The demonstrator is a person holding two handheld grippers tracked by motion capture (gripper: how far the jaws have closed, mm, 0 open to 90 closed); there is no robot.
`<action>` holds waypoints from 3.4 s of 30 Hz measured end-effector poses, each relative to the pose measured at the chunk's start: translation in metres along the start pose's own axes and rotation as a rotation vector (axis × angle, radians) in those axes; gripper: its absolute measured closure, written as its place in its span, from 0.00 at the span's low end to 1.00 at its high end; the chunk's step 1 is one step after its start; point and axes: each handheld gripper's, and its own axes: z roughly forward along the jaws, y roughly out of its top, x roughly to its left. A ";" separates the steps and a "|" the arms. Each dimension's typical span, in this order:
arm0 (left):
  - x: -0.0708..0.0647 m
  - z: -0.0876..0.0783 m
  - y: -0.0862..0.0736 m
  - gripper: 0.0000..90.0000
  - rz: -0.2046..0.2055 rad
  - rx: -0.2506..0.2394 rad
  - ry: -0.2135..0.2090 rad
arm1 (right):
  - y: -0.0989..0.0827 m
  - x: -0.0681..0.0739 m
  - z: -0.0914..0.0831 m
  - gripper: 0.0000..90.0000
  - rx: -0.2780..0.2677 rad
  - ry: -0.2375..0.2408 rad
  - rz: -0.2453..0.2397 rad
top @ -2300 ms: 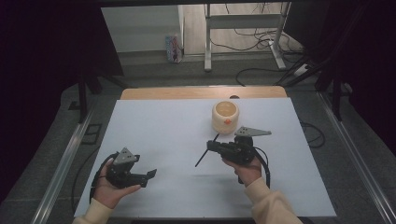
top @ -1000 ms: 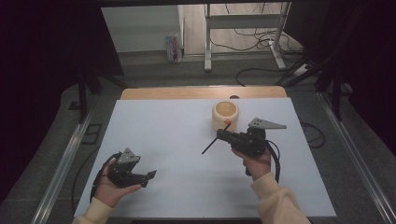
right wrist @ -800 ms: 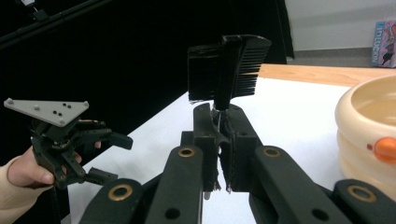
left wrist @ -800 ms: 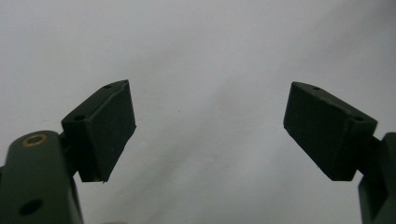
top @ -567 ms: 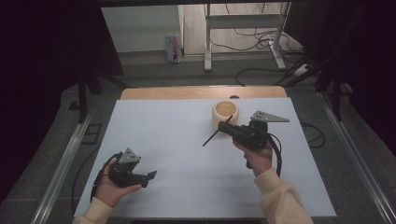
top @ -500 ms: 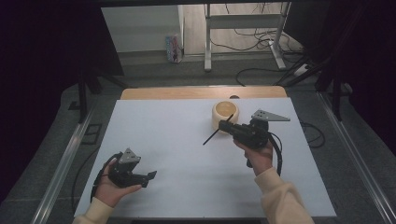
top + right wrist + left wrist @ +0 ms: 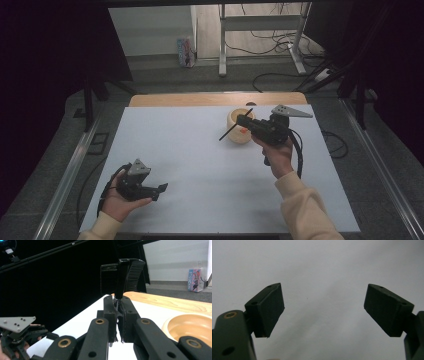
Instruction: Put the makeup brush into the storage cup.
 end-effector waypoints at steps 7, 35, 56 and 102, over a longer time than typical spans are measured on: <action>-0.001 0.000 0.000 0.19 0.000 0.002 -0.003 | 0.006 -0.009 0.006 0.95 -0.003 -0.034 -0.002; -0.001 0.001 0.001 0.19 0.001 0.007 -0.003 | 0.019 -0.054 0.002 0.95 -0.070 -0.153 0.047; 0.000 0.002 0.000 0.19 0.003 0.017 -0.003 | 0.022 -0.075 0.000 0.95 -0.092 -0.226 0.065; 0.004 0.001 0.002 0.19 0.001 -0.004 0.008 | -0.003 -0.068 0.039 0.21 0.151 -0.366 -0.038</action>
